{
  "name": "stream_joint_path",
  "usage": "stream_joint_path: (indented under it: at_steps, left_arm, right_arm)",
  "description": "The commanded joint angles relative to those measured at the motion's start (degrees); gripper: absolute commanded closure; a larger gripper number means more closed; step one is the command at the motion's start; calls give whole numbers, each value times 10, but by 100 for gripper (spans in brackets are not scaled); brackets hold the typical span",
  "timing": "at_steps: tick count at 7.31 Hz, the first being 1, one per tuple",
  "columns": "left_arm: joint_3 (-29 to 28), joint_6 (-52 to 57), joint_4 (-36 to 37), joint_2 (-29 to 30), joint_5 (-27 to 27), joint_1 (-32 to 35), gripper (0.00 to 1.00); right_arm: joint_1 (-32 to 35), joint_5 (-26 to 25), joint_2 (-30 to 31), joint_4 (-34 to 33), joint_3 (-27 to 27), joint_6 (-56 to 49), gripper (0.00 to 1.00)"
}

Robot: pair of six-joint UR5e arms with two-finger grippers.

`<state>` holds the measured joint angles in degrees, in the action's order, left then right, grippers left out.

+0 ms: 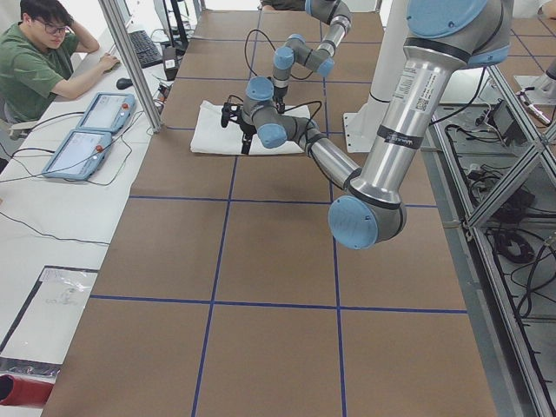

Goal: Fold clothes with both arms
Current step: 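Move the right gripper back over the middle of the shirt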

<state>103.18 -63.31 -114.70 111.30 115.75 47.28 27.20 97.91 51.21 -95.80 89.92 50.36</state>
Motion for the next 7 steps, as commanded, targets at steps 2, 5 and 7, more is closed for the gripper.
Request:
stream_joint_path:
  at_steps: [2,5,7]
  left_arm:
    - [-3,-1,0,1,0,-1,0]
    - [-3,-3,0,3,0,-2,0]
    - [-3,-4,0,4,0,-2,0]
  right_arm:
    - [20,4,5,-9,0,-7,0]
    - [37,9,69,-5,39,-11,0]
    - [55,21,86,-32,91,-29,0]
